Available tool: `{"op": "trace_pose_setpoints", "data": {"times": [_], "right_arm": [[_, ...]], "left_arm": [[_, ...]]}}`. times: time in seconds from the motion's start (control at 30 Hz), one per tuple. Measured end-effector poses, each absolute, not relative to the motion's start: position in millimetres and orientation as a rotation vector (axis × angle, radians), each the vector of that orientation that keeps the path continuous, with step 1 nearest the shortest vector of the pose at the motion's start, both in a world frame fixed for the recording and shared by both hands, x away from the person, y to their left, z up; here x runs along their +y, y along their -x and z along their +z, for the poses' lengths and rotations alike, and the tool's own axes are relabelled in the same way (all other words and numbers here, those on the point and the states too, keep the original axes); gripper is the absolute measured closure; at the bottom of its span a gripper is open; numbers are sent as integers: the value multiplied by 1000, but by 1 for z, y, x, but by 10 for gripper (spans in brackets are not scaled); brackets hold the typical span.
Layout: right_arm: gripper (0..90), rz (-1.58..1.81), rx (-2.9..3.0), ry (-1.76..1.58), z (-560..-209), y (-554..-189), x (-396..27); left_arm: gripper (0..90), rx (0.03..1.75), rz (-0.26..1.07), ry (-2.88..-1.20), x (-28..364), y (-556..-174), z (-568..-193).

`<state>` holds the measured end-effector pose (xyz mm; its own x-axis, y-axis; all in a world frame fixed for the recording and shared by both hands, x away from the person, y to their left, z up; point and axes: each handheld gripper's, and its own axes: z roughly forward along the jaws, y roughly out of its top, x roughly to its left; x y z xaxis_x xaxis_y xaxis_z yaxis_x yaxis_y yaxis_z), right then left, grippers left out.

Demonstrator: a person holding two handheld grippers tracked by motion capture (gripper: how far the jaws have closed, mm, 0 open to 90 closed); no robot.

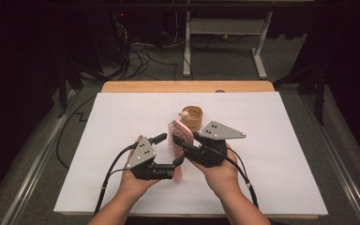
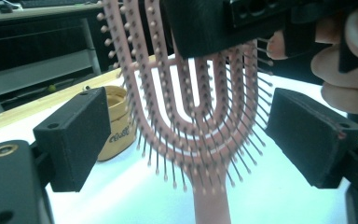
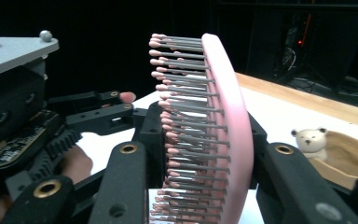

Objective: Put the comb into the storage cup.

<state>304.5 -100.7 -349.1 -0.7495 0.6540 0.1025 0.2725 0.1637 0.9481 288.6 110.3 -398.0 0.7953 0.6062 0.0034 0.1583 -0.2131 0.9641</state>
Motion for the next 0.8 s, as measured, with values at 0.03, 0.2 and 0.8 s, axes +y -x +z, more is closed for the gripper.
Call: {"op": "trace_pose_setpoints", "data": {"times": [0.03,0.2,0.8], "right_arm": [[656,1610,2112,-884,-348,-305,-102],[656,1604,2091,-886,-345,-306,-108],[657,1572,2049,-898,-342,-312,-122]], "left_arm": [[142,596,459,-1762,111,-288,-398],[141,608,448,-1744,118,-289,-397],[45,692,435,-1742,148,-299,-410]]}}
